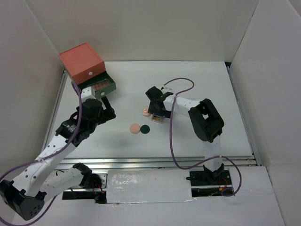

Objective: Organize the makeup

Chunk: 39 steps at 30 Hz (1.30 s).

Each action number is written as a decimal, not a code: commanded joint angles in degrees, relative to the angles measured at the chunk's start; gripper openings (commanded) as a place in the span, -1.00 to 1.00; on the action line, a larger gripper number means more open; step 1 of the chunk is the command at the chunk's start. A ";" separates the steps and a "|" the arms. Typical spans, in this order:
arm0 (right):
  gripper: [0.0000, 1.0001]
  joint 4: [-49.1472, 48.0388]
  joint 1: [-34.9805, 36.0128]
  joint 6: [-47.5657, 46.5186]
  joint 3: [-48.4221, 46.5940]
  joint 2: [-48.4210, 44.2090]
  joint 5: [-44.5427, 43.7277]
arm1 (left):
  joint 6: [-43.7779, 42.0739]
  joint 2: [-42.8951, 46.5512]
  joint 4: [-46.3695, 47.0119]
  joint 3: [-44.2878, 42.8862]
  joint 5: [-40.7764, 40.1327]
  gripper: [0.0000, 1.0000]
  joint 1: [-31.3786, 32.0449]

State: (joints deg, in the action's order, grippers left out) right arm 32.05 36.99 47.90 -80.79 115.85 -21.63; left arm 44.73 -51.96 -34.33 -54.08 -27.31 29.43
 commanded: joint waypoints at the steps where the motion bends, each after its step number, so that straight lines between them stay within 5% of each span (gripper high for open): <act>1: 0.75 3.10 0.27 -1.13 -0.24 0.95 -0.52 | -1.14 1.25 1.81 -0.76 0.86 0.99 0.28; 5: 0.13 1.62 0.27 -2.37 1.60 -0.01 1.67 | -0.96 2.83 1.63 -0.41 0.07 0.99 0.28; 9: -0.14 -1.20 0.19 -1.59 4.32 -2.99 3.52 | -2.45 4.85 5.22 1.61 3.21 0.99 0.28; 15: -0.19 -4.81 0.27 2.81 6.71 -13.01 1.86 | -4.65 5.30 21.12 9.51 24.91 0.99 0.28; 20: -0.20 -4.11 0.62 4.74 5.21 -19.96 -0.17 | -2.20 1.36 43.87 16.98 43.61 0.99 0.36; 30: -0.18 -4.09 4.40 5.54 3.36 -28.57 -1.23 | 6.50 -12.10 67.80 17.62 50.42 0.99 0.37; 39: -0.18 -5.68 6.86 5.36 4.33 -31.74 -1.31 | 5.54 -17.64 68.17 14.98 47.53 0.78 0.80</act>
State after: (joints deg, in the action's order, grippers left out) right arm 29.19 42.78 52.71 -76.79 86.61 -21.67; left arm 50.22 -68.79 28.82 -36.32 20.21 29.95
